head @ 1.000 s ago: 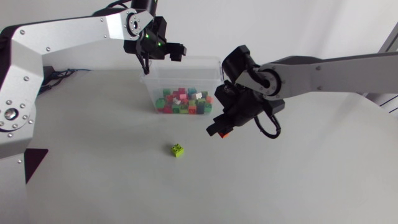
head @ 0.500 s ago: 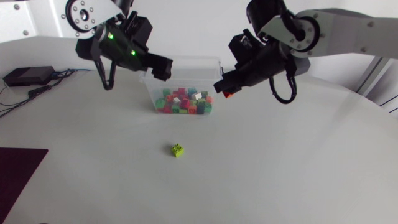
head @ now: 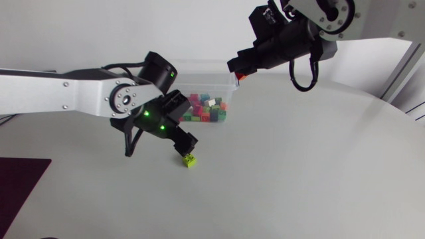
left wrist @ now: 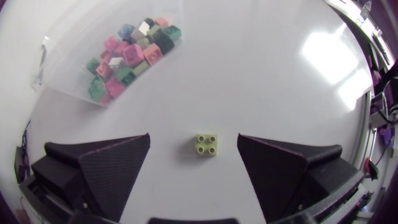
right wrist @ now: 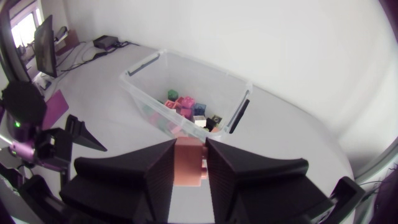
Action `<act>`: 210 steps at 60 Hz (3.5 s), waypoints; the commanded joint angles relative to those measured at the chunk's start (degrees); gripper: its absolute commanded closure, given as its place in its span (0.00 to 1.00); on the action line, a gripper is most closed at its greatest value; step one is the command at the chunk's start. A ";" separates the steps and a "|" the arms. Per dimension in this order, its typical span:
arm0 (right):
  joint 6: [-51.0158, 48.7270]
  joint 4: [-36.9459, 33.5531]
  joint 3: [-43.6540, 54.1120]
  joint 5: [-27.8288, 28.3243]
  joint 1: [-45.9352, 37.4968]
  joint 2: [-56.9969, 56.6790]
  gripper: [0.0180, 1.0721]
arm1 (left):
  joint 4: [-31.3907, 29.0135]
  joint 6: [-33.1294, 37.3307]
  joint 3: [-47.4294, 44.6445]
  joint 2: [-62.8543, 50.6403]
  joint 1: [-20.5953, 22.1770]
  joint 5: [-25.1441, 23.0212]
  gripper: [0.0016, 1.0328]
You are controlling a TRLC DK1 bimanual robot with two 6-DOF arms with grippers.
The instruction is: Place the duplo bricks in the container
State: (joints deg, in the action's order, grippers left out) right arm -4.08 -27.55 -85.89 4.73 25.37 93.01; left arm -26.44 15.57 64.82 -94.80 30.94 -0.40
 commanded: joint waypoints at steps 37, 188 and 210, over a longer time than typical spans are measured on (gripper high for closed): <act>2.49 6.90 -6.13 1.16 -0.67 4.81 0.81 | 0.33 7.37 6.29 -17.61 -0.09 -0.65 0.19; 2.32 12.08 3.53 -5.70 3.81 4.02 0.04 | -14.17 2.27 22.11 2.96 -12.75 -13.13 0.80; -2.43 13.31 24.63 -9.57 2.14 -16.37 0.04 | -6.52 -3.44 30.98 -6.36 -12.75 -10.93 0.80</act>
State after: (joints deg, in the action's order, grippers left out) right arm -4.80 -14.83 -64.75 -4.27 28.01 80.47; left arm -33.93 13.98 92.84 -98.91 18.44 -12.40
